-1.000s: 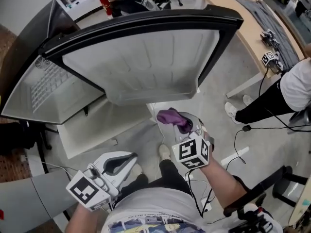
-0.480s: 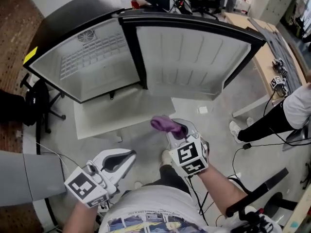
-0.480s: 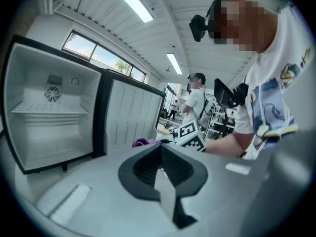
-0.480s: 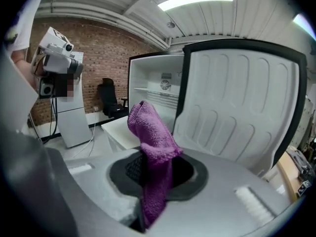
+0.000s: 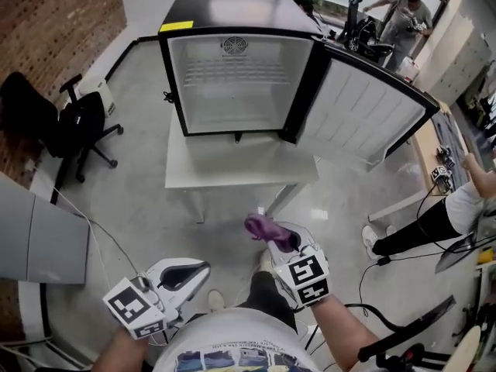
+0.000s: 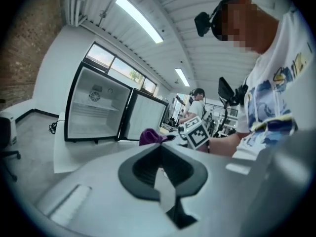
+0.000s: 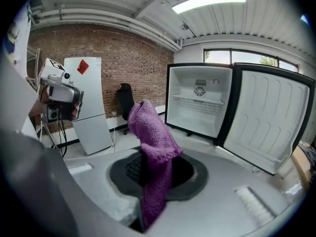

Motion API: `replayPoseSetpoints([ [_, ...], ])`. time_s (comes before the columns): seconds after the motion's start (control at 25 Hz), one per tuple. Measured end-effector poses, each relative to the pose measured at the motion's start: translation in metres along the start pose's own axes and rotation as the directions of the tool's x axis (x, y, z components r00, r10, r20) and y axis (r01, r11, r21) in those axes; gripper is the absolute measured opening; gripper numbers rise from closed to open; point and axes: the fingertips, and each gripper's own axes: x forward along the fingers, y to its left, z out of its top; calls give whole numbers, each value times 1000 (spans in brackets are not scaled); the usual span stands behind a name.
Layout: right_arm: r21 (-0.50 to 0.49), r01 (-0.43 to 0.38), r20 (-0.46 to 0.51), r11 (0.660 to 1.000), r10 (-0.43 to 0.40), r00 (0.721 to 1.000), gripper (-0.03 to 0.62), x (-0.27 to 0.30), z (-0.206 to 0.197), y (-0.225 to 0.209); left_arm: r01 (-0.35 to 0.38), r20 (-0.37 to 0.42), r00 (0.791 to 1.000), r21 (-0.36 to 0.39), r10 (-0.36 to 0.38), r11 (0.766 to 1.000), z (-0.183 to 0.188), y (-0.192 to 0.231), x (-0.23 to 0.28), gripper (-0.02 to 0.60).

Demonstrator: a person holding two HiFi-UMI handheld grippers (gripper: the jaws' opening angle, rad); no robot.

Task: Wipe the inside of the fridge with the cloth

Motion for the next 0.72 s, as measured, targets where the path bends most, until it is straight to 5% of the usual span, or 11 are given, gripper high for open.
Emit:
replayPoseSetpoints([
  [0.36,-81,-55,-14,995,54,998,54,-18,9,78,-41,39,998,13,40,999,-23,-13,-58,6],
  [0.72,-121,-118,66,986,127,990,54,-67,14,99,-67,45,997,36,65,997,-27,-64,-51,6],
])
